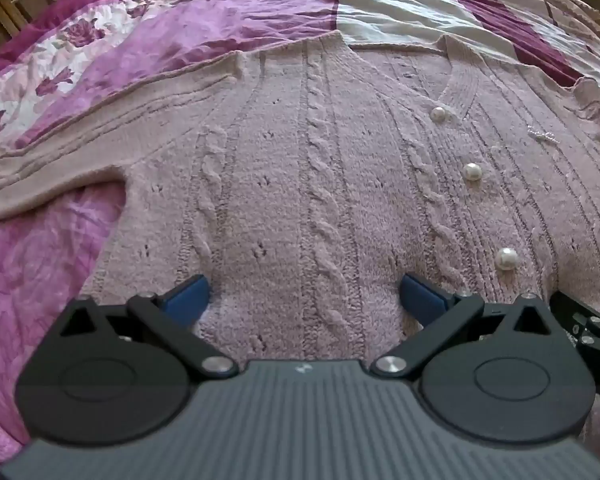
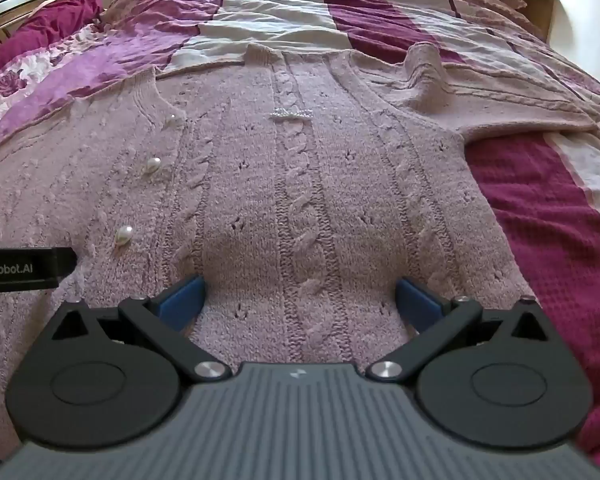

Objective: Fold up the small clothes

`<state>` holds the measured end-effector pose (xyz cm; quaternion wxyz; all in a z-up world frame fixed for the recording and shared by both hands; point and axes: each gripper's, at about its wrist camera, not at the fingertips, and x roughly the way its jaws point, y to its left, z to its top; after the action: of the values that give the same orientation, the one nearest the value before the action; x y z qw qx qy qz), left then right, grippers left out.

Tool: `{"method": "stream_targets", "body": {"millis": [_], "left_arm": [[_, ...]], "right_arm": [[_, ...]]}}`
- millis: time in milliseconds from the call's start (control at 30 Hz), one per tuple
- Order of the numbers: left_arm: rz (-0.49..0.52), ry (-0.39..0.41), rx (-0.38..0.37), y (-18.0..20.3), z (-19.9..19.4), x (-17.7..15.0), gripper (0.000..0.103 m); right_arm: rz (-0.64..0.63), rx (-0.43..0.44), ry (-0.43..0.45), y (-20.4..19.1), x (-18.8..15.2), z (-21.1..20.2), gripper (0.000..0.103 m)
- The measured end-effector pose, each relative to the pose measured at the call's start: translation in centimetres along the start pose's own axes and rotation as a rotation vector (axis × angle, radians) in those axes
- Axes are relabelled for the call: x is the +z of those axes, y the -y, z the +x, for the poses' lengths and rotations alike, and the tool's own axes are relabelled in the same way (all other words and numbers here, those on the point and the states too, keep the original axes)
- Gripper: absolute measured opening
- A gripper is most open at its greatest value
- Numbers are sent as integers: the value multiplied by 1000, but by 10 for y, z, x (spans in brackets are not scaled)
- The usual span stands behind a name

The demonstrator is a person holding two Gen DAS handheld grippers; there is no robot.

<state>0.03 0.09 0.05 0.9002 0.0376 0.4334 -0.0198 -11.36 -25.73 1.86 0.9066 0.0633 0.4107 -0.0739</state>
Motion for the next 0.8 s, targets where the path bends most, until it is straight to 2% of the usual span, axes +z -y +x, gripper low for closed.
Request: {"method": "stream_targets", "body": {"millis": [800], "left_arm": [[9,6,5,0,-1,0,103]], "right_arm": [[-3,-3,4,0,-1,-1,103]]}}
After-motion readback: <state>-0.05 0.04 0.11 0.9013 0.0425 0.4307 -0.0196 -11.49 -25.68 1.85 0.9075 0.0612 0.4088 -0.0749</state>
